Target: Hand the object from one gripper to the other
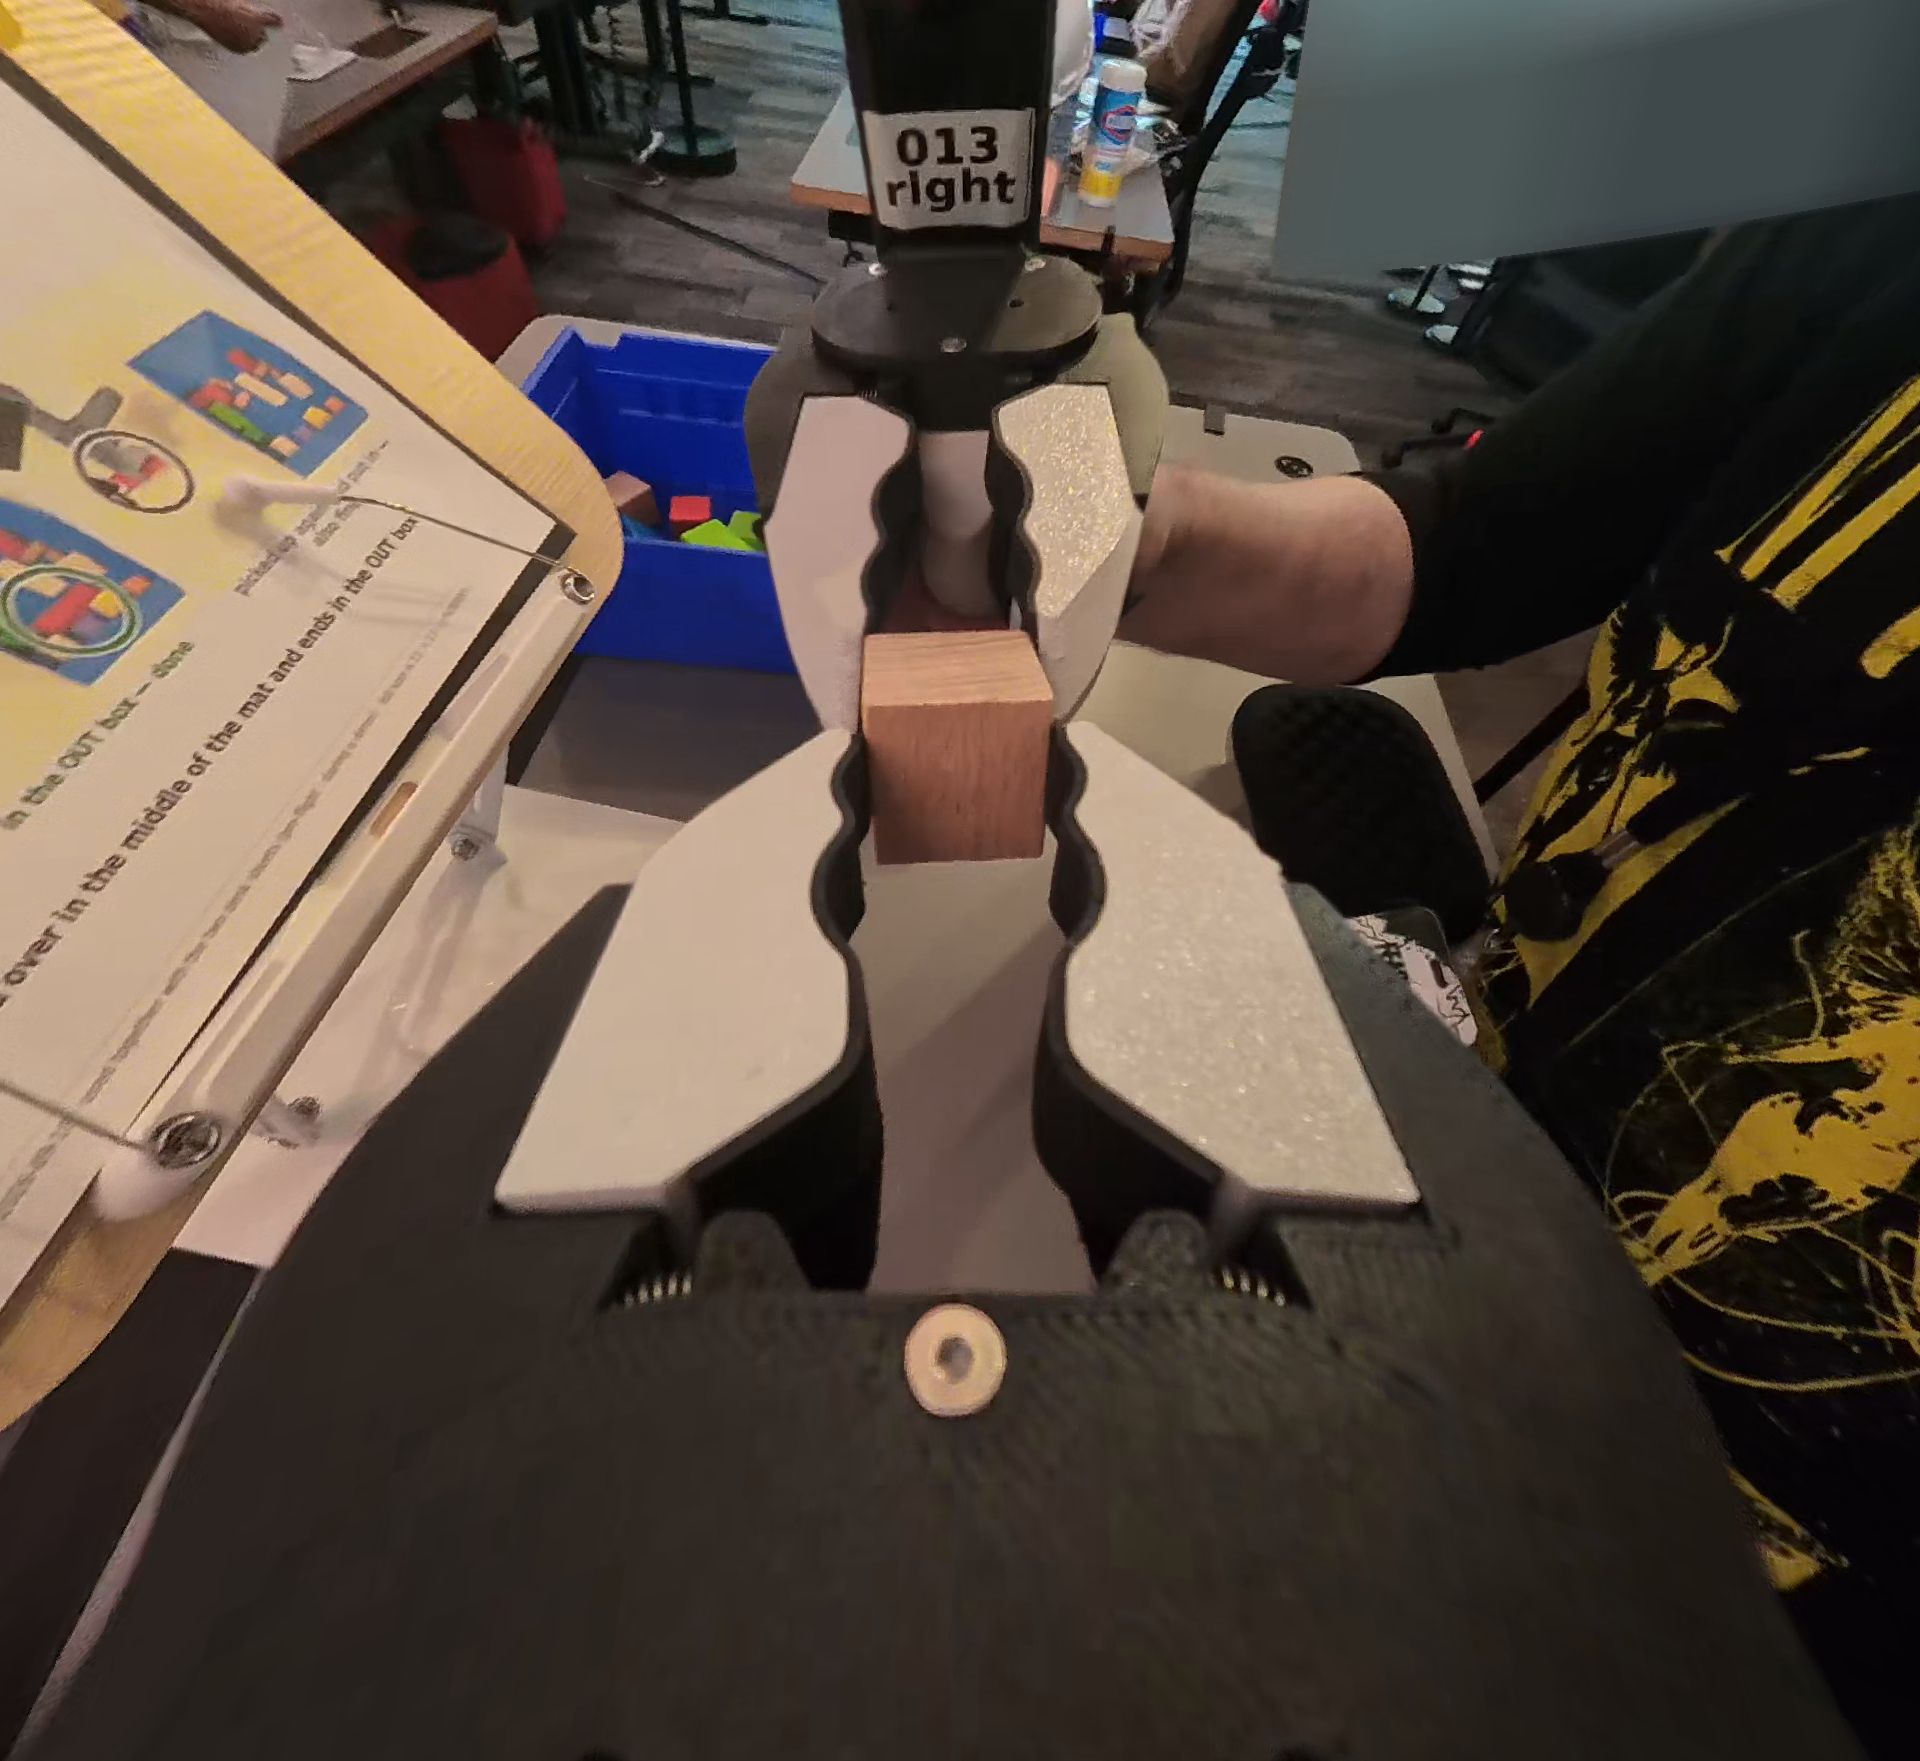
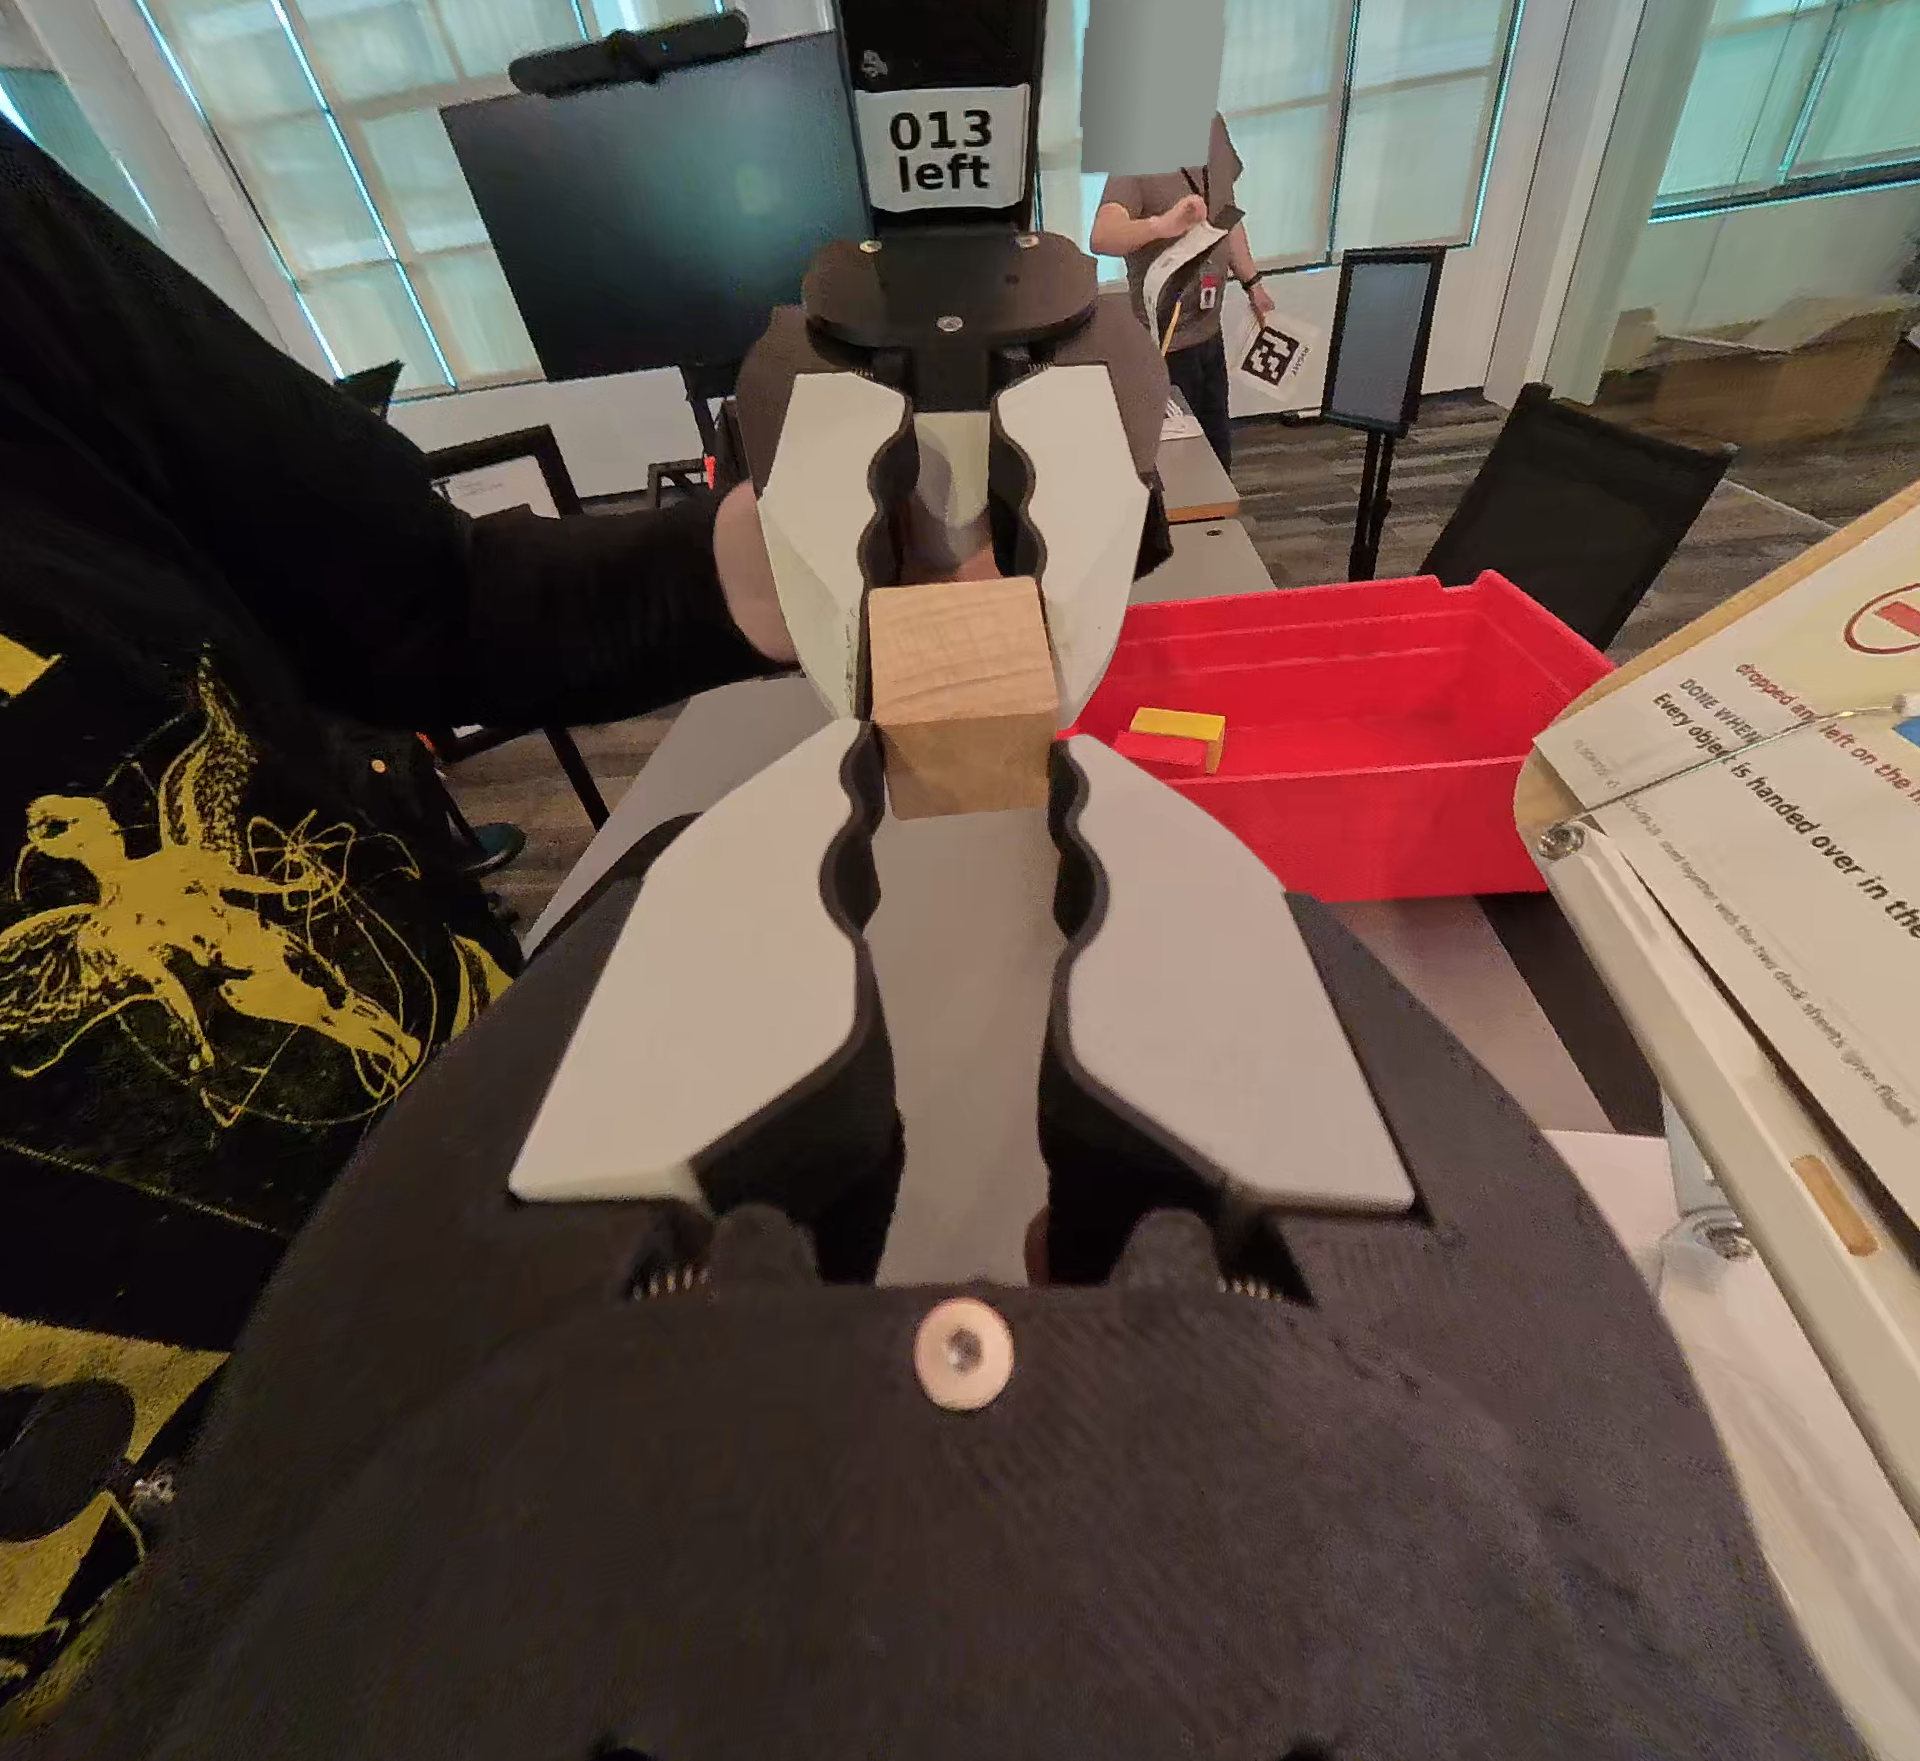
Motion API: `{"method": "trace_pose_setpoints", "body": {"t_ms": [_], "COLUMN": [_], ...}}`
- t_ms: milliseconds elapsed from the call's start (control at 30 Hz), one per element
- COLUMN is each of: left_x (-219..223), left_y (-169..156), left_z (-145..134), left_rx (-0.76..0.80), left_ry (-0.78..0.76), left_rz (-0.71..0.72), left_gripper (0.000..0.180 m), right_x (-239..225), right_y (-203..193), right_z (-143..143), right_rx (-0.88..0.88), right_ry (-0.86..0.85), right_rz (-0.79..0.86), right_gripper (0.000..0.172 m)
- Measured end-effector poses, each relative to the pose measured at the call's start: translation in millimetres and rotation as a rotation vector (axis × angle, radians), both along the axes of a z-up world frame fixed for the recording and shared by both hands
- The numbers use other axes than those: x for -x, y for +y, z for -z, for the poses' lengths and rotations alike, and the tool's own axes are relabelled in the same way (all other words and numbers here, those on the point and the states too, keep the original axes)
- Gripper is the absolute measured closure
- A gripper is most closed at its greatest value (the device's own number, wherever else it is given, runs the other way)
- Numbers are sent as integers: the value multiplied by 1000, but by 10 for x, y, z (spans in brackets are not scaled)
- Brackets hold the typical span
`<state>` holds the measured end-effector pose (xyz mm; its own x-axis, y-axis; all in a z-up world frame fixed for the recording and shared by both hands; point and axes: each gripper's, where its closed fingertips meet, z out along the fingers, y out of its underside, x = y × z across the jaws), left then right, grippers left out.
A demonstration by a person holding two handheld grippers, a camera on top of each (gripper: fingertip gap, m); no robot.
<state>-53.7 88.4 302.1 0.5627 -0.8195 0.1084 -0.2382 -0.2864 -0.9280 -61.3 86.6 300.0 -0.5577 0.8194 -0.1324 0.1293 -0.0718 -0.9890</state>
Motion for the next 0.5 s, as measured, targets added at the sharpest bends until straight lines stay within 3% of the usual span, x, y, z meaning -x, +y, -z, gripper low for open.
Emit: {"method": "trace_pose_setpoints", "body": {"t_ms": [367, 500], "left_x": [-206, 25], "left_y": [177, 191], "left_z": [-10, 8], "left_rx": [5, 20], "left_ry": [-66, -22], "left_rz": [40, -33], "left_gripper": [143, 136], "right_x": [-400, -918], "right_y": [277, 997], "right_z": [-42, -22], "right_rx": [11, -108], "right_ry": [-5, -111], "right_rz": [82, 299], "right_gripper": [143, 144]}}
